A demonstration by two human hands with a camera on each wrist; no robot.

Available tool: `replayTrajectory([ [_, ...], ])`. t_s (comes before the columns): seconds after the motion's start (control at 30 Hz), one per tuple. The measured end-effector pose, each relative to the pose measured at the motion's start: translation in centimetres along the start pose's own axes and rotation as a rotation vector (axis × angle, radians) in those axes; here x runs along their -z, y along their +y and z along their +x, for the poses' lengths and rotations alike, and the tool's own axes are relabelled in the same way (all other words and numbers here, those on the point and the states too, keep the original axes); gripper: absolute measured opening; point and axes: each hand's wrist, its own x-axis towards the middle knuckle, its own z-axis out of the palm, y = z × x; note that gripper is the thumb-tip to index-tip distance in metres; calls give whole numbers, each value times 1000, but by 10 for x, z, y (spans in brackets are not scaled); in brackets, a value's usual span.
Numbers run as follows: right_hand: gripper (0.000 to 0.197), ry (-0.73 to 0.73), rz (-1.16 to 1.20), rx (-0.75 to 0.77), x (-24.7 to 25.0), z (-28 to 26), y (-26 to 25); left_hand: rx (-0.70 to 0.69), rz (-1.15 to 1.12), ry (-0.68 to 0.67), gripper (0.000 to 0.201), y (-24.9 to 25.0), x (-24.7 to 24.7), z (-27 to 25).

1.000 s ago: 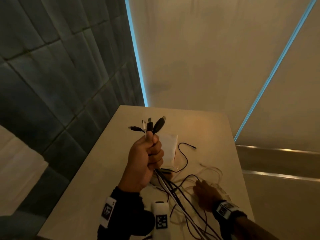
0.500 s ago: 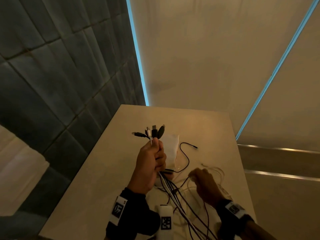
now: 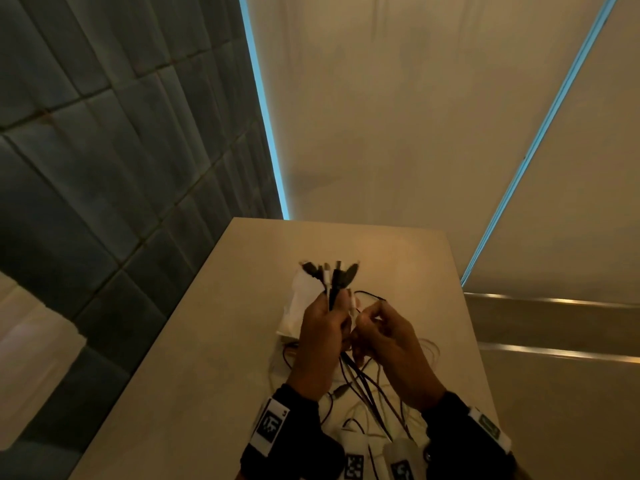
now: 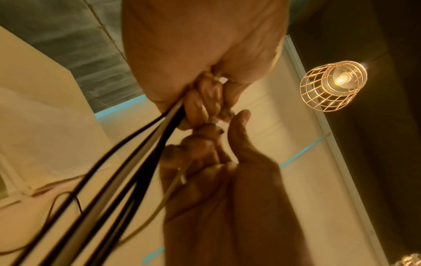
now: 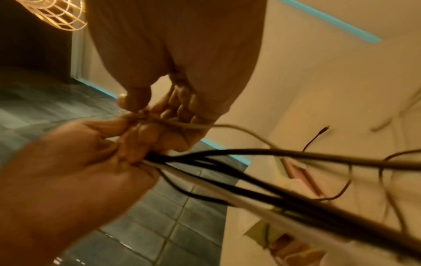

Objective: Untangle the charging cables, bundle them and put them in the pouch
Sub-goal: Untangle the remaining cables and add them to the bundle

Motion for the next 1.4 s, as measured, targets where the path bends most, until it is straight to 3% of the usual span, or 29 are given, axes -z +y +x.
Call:
replayTrajectory([
  [0.13,17,4,-114,13,8,-11,4,-28,-143,39,30,10,2,1],
  [0.3,18,76,-159,68,-3,-2,-11,-27,42,-25,41,11,-6,-3],
  [0.47,22,-16,-186,31,-8,0,-13,-44,84,88,44,10,-7,-3],
  [0.63,22,-133,-275,39,4,-6,11,10,-253,101,46,18,-6,-3],
  [0.83,30,-87,-390,-69,25,-11,72,-53,-249,69,33,20,7,3],
  [1.0,31,-79,-435,-207,37,-20,112,-81,-303,105,36,29,19,2],
  [1.13,33,48,-563,-325,45,-21,122,-59,-292,156,37,29,26,2],
  [1.27,18,220,-371,-169,30,-5,74,1,-240,197,37,22,28,5],
  [1.4,18,81,-134,87,-1,5,2,109,-158,192,38,21,23,1],
])
